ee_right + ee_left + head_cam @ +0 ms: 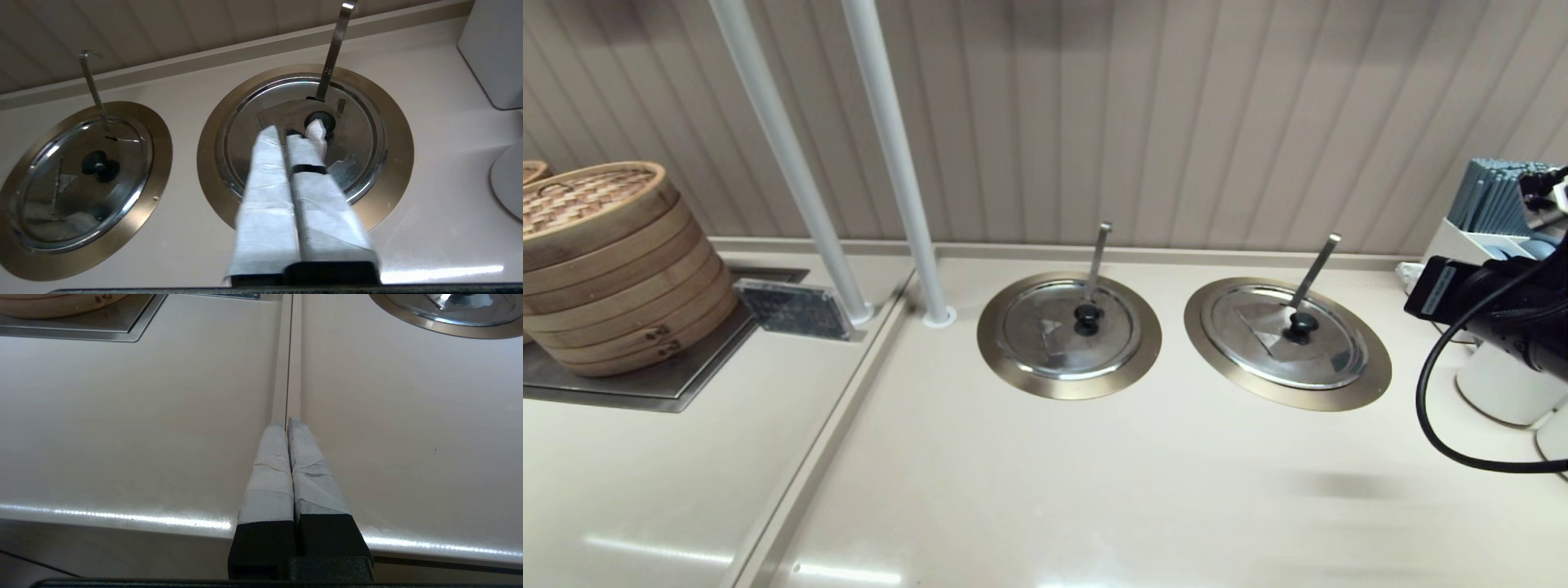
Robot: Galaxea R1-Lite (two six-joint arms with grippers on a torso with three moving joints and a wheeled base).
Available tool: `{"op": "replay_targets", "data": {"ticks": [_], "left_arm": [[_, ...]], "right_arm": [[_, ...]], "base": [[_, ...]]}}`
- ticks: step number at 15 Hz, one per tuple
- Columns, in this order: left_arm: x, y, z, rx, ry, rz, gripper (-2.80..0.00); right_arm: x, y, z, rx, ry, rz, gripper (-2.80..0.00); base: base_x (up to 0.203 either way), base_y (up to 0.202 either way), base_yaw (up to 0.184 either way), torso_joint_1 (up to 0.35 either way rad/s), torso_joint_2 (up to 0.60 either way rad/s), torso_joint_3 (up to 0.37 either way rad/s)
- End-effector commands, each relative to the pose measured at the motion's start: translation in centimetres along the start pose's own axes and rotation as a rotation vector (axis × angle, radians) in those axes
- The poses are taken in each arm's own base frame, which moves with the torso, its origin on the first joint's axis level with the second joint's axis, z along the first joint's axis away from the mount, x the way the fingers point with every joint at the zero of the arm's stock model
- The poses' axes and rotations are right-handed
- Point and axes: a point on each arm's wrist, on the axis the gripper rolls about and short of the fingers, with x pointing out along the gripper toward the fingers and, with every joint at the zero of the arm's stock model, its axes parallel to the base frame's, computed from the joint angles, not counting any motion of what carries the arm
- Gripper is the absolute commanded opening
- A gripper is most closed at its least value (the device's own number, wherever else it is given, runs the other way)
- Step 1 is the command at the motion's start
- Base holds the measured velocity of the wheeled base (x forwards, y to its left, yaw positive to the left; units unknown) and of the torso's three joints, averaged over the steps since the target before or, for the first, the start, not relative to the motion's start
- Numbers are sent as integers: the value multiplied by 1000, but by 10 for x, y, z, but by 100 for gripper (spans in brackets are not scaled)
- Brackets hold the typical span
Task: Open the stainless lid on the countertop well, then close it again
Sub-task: Open the lid
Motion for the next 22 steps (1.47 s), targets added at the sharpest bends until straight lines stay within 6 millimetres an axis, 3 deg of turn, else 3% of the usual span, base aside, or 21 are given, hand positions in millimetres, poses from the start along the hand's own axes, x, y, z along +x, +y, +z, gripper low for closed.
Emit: {"op": "replay_targets", "data": {"ticks": [1,6,9,12,18,22], "left_arm": [[0,0,0,0,1,0,-280],[0,0,0,0,-1,0,-280],[0,0,0,0,0,0,-280],[0,0,0,0,0,0,-280],[0,0,0,0,-1,0,-280],[0,0,0,1,0,0,-280]], "right_arm": [[14,6,-5,-10,21,-21,0],[43,6,-42,-19,81,-60,0],[81,6,-65,-82,34,-57,0],[125,8,-66,-106,-65,-57,0],[147,0,-83,-122,-33,-88,0],[160,-18,-87,-111,-33,-138,0]], "base": [[0,0,0,0,0,0],[0,0,0,0,0,0],[0,0,0,0,0,0],[0,0,0,0,0,0],[0,0,0,0,0,0],[0,0,0,0,0,0]]}}
